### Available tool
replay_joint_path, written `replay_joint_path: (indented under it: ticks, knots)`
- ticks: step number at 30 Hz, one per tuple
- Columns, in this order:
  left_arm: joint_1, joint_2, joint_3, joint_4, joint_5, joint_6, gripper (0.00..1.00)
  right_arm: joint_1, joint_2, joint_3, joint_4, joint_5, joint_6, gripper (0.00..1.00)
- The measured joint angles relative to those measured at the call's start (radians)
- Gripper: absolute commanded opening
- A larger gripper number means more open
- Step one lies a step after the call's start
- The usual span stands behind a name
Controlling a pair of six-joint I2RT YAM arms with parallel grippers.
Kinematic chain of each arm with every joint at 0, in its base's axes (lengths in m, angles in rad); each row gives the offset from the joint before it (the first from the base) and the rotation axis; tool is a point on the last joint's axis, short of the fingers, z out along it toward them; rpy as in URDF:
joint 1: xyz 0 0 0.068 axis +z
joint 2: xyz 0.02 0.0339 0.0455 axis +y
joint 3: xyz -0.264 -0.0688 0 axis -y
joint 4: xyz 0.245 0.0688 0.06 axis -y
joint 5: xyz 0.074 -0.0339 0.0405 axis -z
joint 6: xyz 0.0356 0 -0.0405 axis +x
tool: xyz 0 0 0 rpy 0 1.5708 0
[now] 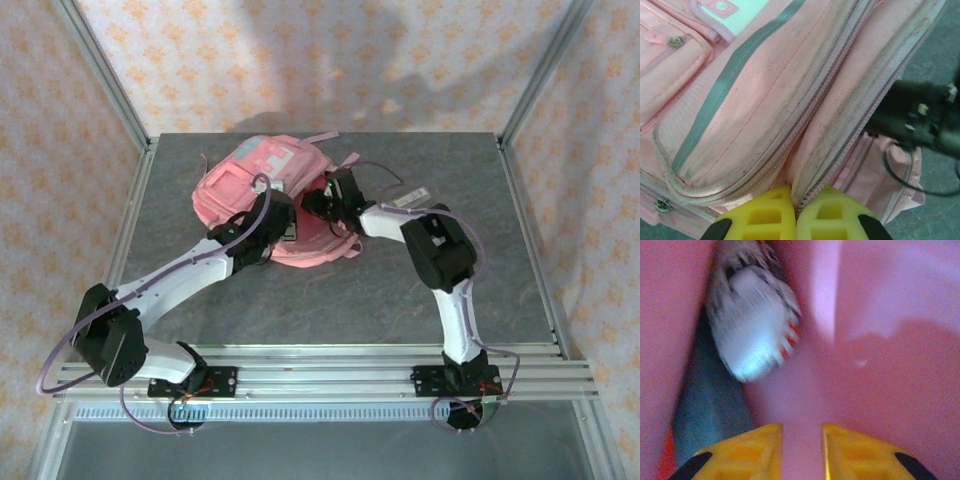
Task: Pack the student bag
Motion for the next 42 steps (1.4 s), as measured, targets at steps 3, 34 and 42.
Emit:
replay_joint_path:
  ticks: [3,34,42]
  knots:
    - [-0.039,0.045,0.005,0.011,0.003,-0.034,0.0,0.0,-0.182,-0.188,-0.029,0.045,-0.025,0.37]
    - [-0.064,-0.131,-0.283,0.17,-0.016,-0.414,0.68,0.179,-0.836,-0.679,-0.123,0.297,-0.051,0.47]
    - [0.042,-0.102,-0.351,0.274,0.015,-0.432,0.7,0.23,-0.775,-0.63,-0.111,0.297,-0.053,0.46]
